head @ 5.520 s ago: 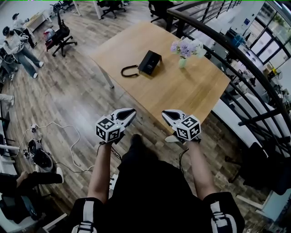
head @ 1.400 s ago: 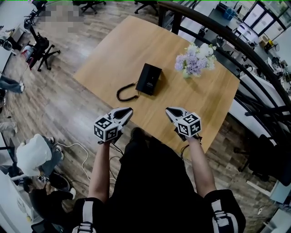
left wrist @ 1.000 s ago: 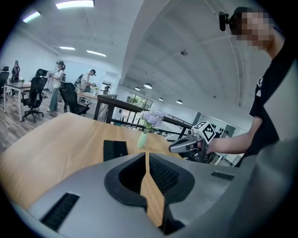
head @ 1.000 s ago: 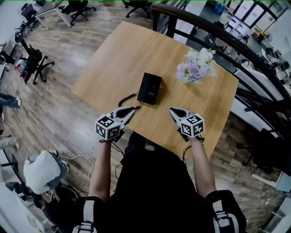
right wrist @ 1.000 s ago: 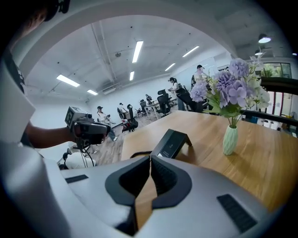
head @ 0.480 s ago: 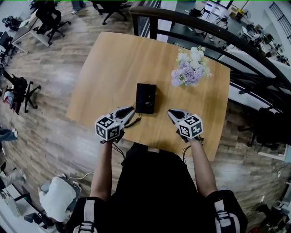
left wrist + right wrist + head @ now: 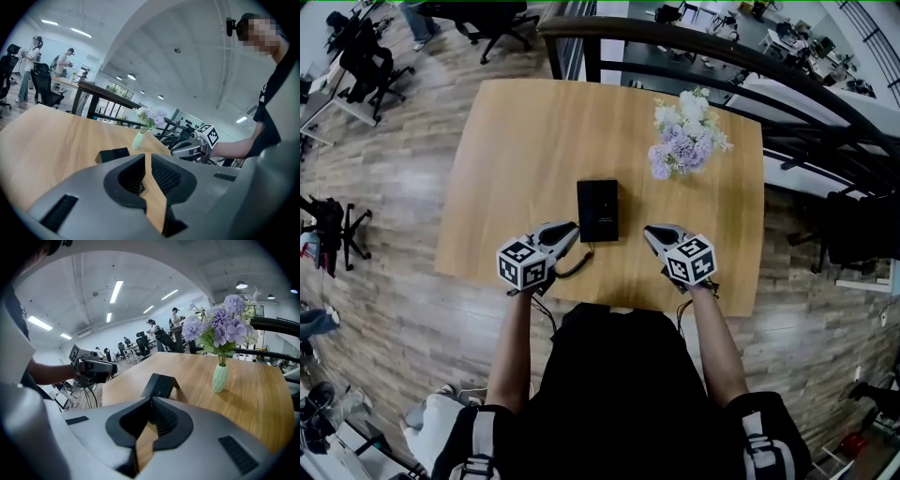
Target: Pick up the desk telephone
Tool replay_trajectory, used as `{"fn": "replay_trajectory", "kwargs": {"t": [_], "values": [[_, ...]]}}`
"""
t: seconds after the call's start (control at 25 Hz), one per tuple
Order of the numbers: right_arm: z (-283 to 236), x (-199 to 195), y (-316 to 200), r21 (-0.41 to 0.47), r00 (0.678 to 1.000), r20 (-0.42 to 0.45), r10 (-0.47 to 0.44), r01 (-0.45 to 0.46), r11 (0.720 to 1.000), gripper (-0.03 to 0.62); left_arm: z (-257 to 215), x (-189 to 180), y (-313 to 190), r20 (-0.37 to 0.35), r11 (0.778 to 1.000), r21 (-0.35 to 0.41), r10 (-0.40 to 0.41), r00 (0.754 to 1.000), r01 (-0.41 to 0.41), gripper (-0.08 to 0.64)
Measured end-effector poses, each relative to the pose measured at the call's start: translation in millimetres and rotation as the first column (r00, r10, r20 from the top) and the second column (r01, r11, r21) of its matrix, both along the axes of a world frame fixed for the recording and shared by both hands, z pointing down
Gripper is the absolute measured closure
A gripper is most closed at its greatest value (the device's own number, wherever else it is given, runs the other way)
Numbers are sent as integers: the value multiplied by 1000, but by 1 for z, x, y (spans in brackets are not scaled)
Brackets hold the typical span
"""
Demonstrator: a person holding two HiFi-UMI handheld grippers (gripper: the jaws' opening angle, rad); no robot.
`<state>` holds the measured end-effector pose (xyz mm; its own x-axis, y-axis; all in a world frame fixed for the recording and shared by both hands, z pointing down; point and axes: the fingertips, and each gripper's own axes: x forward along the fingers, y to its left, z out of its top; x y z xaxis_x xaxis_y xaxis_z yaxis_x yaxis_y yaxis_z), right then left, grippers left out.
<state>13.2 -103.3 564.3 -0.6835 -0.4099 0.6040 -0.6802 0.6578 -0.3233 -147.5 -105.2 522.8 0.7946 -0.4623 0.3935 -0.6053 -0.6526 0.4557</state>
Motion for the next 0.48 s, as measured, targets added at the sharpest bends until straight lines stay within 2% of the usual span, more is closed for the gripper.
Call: {"fn": "replay_trajectory", "kwargs": {"t": [0.2, 0.48], "values": [[3, -4, 4, -7, 999, -9, 45, -45, 999, 568, 14, -4, 1, 28, 998, -20, 61, 998, -60, 537], [10, -16, 13, 0, 996, -23, 82, -82, 997, 568, 28, -15, 7, 22, 995, -33, 98, 995, -98, 537]]}}
